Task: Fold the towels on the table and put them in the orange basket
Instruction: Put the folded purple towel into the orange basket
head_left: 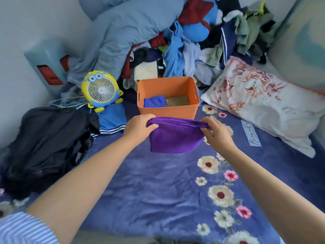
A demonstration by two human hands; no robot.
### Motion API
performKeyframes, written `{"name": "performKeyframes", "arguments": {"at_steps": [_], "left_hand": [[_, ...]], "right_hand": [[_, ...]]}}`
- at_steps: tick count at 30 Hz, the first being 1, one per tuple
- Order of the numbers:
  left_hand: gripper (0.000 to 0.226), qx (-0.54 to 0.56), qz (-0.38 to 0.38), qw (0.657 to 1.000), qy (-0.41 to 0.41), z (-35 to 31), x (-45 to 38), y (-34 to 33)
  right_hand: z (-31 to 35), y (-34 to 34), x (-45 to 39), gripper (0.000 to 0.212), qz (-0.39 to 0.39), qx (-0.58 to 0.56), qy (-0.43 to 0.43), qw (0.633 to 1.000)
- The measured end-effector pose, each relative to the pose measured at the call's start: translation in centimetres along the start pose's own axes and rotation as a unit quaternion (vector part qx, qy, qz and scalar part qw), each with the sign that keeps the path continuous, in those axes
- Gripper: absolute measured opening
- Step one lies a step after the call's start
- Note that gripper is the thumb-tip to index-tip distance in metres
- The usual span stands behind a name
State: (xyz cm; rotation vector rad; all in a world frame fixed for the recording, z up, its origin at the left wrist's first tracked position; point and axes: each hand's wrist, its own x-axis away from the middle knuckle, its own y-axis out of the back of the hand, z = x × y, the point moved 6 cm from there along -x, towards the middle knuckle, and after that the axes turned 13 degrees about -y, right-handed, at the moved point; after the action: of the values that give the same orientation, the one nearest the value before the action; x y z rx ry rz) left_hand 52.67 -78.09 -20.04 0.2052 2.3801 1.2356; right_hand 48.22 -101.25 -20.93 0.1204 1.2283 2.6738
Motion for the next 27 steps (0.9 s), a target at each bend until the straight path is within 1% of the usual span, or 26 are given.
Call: {"name": "performKeyframes", "arguments": {"at_steps": [4, 5, 8, 12, 14, 16, 21, 24, 27], "left_hand": [[0.024, -0.014, -0.023, 1.000, 0.012, 2.4, -3.1, 0.4], [0.024, -0.010, -0.020, 1.000, 0.016, 2.5, -3.2, 0.2], [0.023, 0.001, -0.007, 0.999, 0.049, 3.8, -6.4, -0.4], [0.024, 0.035, -0.027, 0.994, 0.101, 4.9, -11.4, -1.1], [0.027, 0.056, -0.036, 0.991, 0.118, 5.3, -14.3, -1.6], [0.025, 0.064, -0.044, 0.990, 0.118, 5.9, -17.4, -2.1], [0.020, 0.053, -0.044, 0.993, 0.101, 7.2, -22.8, -2.9], [0.022, 0.044, -0.044, 0.993, 0.100, 8.6, -25.4, -3.2], [0.026, 0.034, -0.036, 0.992, 0.113, 11.0, -28.2, -3.8]], "right_hand": [[1.6, -1.4, -4.4, 0.029, -0.001, 0.002, -0.015, 1.000], [1.6, -1.6, -4.6, 0.029, 0.000, -0.005, -0.023, 1.000], [2.1, -2.0, -8.7, 0.030, 0.010, -0.020, -0.041, 0.999], [2.8, -1.9, -14.5, 0.029, 0.045, -0.075, -0.072, 0.994], [3.1, -1.7, -17.3, 0.028, 0.055, -0.101, -0.071, 0.991], [3.1, -1.9, -20.6, 0.029, 0.058, -0.118, -0.069, 0.989], [2.8, -3.5, -26.3, 0.037, 0.058, -0.111, -0.069, 0.990], [2.9, -4.3, -29.5, 0.030, 0.038, -0.124, -0.066, 0.989], [2.2, -4.6, -33.1, 0.024, 0.022, -0.133, -0.090, 0.987]]}}
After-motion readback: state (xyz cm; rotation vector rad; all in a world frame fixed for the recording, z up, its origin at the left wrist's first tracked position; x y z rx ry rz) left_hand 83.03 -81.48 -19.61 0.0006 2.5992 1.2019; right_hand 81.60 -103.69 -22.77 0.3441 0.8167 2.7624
